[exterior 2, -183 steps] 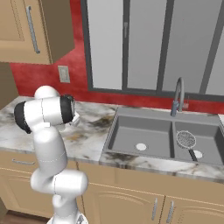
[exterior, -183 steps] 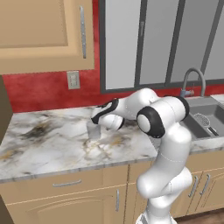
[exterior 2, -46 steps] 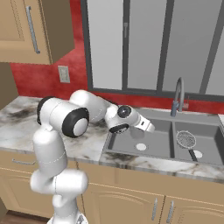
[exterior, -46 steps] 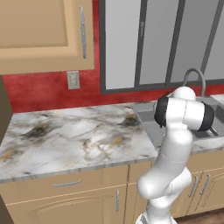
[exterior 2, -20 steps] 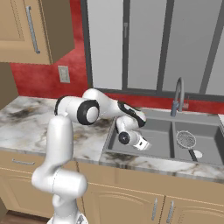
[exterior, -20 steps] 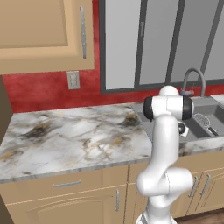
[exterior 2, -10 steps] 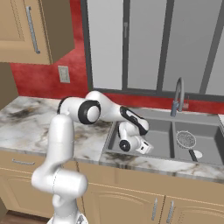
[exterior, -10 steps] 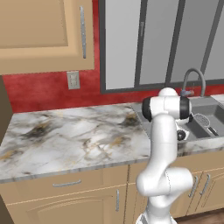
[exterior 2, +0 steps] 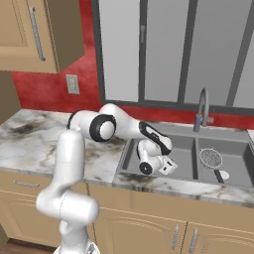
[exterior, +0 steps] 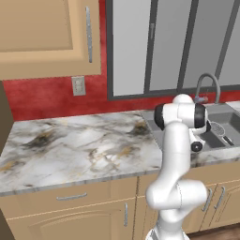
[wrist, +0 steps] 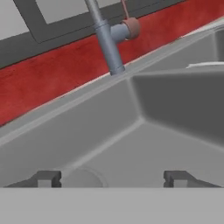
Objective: Place the glass cup in the left basin and the strainer in the right basin of the sink.
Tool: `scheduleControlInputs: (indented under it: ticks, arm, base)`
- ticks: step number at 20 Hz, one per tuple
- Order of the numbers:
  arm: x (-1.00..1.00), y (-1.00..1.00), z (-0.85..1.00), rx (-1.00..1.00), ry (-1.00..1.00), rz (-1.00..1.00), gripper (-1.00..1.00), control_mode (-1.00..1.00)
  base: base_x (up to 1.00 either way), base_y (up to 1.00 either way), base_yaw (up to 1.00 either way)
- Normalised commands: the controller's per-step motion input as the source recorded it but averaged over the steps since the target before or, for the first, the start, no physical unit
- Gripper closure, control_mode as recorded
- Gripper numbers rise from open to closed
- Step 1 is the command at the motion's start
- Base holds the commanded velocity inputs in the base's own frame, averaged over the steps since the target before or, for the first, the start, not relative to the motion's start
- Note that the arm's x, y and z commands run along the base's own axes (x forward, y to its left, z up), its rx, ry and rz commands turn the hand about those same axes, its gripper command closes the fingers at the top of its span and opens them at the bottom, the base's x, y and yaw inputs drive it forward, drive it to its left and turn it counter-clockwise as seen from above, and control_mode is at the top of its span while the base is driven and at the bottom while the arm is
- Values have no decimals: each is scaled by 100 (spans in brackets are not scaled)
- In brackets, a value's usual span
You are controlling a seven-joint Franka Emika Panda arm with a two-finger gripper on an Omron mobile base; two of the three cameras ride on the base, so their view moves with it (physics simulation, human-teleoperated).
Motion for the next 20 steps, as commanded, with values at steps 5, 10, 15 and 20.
scheduleControlInputs:
  ticks: [5, 10, 15, 20]
  arm:
    - [0, -6, 34, 8, -11, 0, -100, -100]
    - [0, 0, 57, 11, -11, 3, -100, -100]
    - [0, 0, 50, 22, -3, 6, -100, -100]
    - [-1, 0, 52, 26, 0, 11, -100, -100]
  base:
    - [0, 0, 0]
    - [0, 0, 0]
    - [0, 0, 0]
    - [0, 0, 0]
